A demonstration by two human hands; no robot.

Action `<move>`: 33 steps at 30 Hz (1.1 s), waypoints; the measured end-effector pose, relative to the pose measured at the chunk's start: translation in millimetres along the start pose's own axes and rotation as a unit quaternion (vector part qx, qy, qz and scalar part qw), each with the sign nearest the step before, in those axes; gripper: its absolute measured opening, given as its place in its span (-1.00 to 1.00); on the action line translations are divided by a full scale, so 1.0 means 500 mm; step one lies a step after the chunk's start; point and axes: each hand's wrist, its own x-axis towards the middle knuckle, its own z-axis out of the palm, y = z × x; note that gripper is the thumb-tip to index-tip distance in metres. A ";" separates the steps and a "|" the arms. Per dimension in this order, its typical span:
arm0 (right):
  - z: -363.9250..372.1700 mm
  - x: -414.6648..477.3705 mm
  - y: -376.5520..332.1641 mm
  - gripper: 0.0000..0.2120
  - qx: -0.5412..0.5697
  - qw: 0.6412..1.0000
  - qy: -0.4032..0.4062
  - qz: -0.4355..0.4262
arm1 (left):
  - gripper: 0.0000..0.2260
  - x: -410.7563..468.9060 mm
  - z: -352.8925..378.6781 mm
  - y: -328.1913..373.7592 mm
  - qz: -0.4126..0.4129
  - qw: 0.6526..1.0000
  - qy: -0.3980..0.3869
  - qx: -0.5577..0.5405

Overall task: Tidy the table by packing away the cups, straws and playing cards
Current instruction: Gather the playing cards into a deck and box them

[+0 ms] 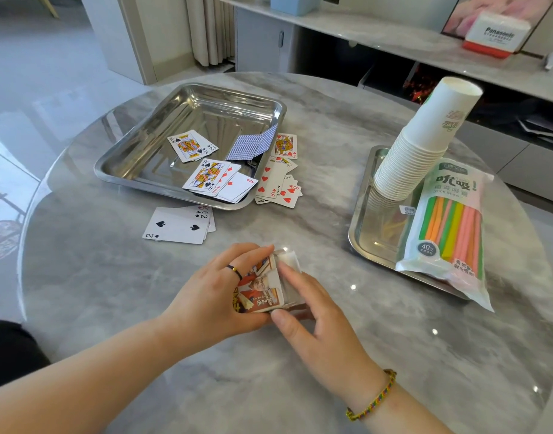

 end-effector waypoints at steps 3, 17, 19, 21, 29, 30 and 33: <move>0.000 0.000 0.005 -0.53 0.004 1.000 0.015 -0.003 | -0.32 0.001 0.003 -0.002 0.007 1.000 0.001 0.005; -0.029 0.028 0.030 -0.67 0.005 0.989 0.112 0.098 | -0.25 0.004 0.023 -0.027 -0.053 0.986 -0.159 -0.005; -0.037 0.030 0.036 -0.69 -0.029 0.985 0.129 0.109 | -0.29 0.004 0.016 -0.032 -0.055 0.985 -0.161 -0.009; -0.051 0.032 0.043 -0.69 -0.073 0.980 0.147 0.116 | -0.46 0.011 0.004 -0.044 -0.057 0.992 -0.113 -0.009; -0.102 0.024 0.048 -0.68 -0.323 0.929 0.097 0.150 | -0.67 0.079 -0.071 -0.158 -0.222 0.964 0.062 0.131; -0.105 0.023 0.047 -0.68 -0.336 0.925 0.090 0.155 | -0.64 0.085 -0.078 -0.168 -0.241 0.957 0.054 0.151; -0.110 0.021 0.046 -0.66 -0.351 0.919 0.068 0.168 | -0.51 0.101 -0.097 -0.184 -0.274 0.942 0.003 0.193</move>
